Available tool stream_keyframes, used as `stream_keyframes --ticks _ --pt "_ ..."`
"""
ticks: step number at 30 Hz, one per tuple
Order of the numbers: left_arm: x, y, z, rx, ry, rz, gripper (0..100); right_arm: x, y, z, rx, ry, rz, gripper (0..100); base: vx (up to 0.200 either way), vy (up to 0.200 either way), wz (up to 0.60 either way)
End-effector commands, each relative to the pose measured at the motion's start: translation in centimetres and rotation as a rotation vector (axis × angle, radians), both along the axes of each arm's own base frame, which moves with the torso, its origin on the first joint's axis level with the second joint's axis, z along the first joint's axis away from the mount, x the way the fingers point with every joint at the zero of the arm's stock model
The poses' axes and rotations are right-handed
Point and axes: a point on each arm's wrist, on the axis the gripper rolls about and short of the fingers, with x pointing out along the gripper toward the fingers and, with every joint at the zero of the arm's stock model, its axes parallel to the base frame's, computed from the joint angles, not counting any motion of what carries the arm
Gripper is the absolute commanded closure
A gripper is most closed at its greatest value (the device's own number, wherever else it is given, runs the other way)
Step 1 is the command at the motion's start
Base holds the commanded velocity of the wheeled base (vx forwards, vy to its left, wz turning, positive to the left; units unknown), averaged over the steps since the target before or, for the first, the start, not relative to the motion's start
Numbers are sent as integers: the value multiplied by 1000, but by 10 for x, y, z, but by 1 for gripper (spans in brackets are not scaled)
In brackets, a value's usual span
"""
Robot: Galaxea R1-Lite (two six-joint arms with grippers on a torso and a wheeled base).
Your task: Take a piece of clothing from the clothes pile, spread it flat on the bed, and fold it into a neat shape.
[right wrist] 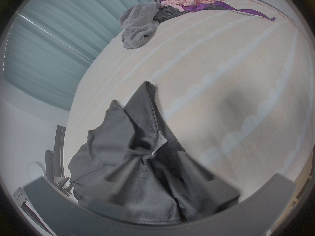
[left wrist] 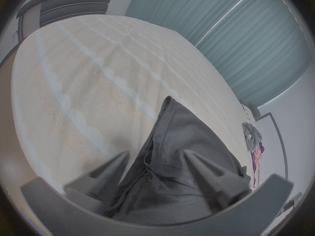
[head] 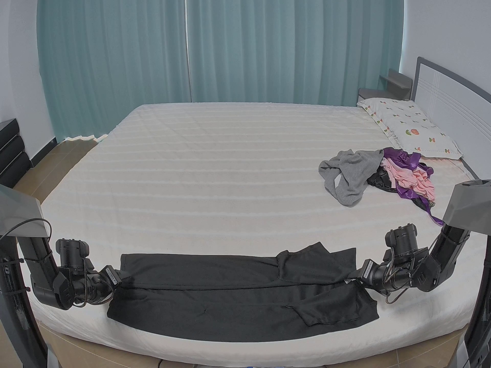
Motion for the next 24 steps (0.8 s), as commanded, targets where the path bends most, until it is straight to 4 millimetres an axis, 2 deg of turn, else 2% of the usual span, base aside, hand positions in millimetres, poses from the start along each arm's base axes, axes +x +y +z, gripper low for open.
stream_keyframes --ticks 1,7,13,16,24 --pt "-1 0 1 -5 -3 5 0 4 -2 20 20 -73 -7 0 0 0 0" --pt "0 3 7 -23 -26 31 0 16 -4 54 95 -188 30 0 0 0 0" --pt "0 5 19 -83 -63 62 0 28 -1 64 134 -216 97 0 0 0 0" --pt "0 5 19 -118 -63 58 0 35 4 61 168 -202 149 0 0 0 0" --pt "5 6 18 -153 -68 82 0 50 0 22 185 -162 337 0 0 0 0"
